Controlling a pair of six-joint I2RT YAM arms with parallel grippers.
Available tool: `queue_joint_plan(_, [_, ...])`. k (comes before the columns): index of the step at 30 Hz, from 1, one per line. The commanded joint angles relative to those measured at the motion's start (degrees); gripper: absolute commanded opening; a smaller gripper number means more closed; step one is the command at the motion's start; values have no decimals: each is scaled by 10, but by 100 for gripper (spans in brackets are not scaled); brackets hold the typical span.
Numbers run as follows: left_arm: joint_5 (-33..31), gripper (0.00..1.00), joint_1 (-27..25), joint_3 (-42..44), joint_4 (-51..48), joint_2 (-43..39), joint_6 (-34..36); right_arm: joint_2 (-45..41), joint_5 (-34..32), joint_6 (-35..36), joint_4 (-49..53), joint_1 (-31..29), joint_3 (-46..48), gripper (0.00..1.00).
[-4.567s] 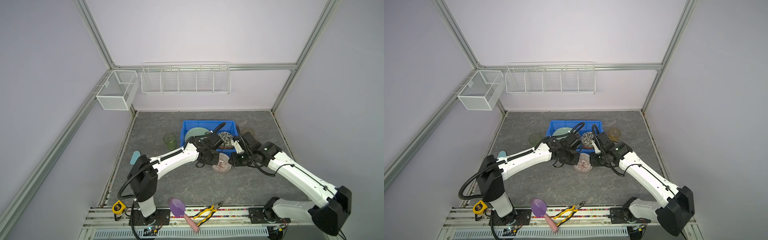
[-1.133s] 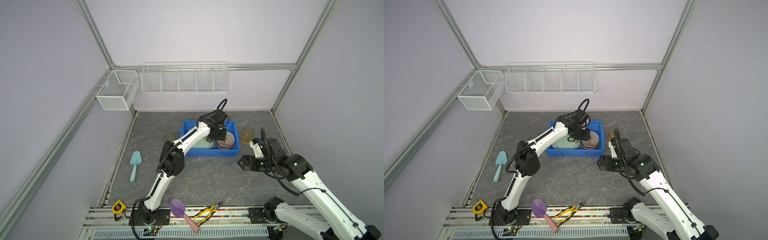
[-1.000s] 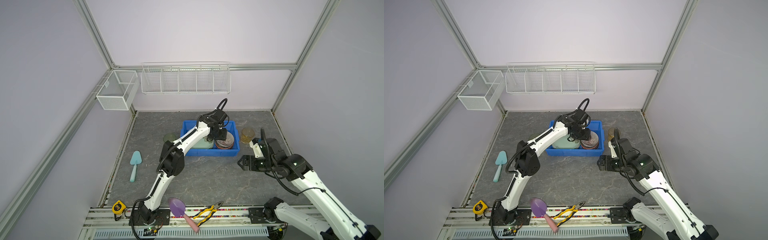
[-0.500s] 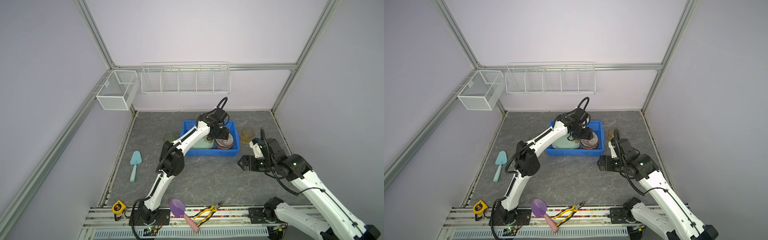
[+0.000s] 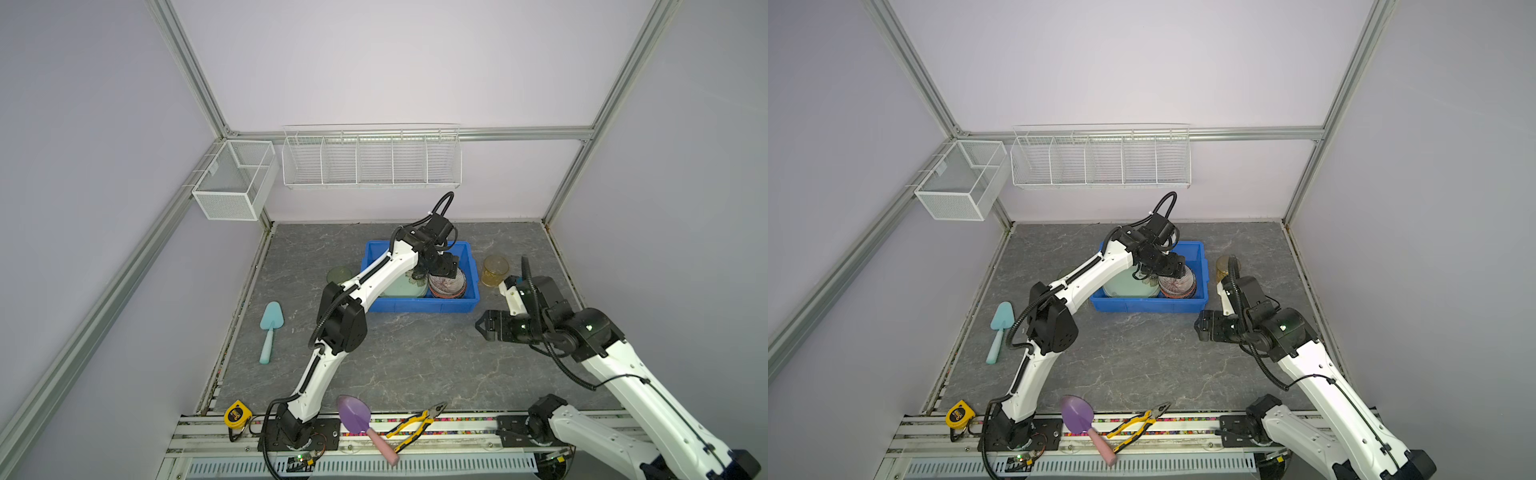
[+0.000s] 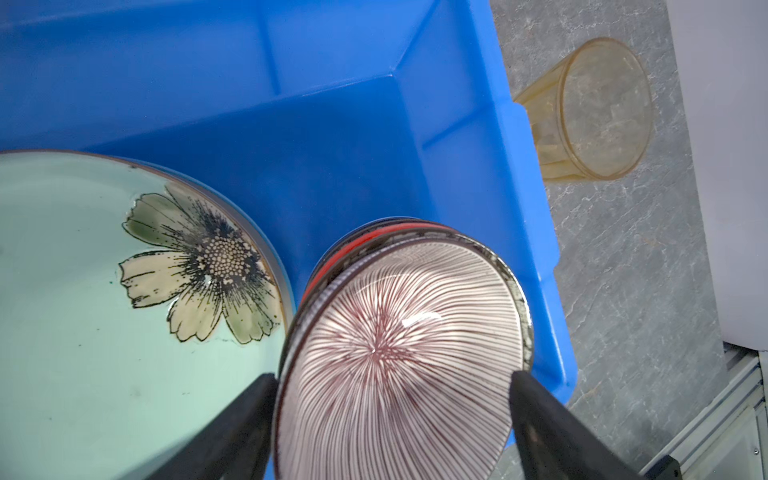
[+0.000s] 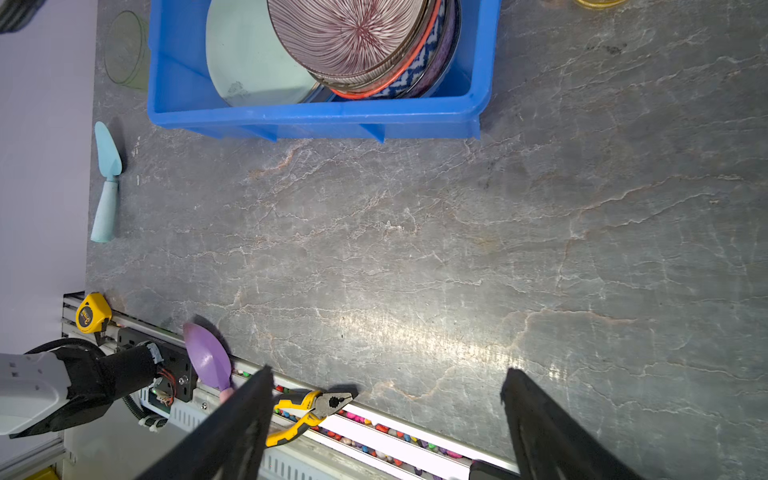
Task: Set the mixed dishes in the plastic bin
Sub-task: 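Lower the purple-striped bowl with the left gripper onto the bowl stack in the bin, then open the left gripper to release the striped bowl onto the stack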
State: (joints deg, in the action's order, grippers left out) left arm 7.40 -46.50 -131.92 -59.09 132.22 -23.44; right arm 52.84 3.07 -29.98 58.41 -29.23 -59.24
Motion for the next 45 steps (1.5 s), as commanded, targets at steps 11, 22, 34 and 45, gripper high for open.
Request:
queue_joint_plan(11, [-15, 87, 0, 49, -5, -70, 1, 6, 8, 9, -8, 7, 10, 88])
queue_joint_plan(22, [20, 87, -3, 128, 61, -96, -27, 15, 17, 10, -17, 8, 11, 88])
queue_joint_plan(34, [44, 87, -5, 133, 87, -76, -42, 15, 16, 10, -17, 8, 15, 88])
queue_joint_plan(45, [44, 87, -6, 145, 90, -62, -41, 15, 17, 11, -19, 9, 20, 88])
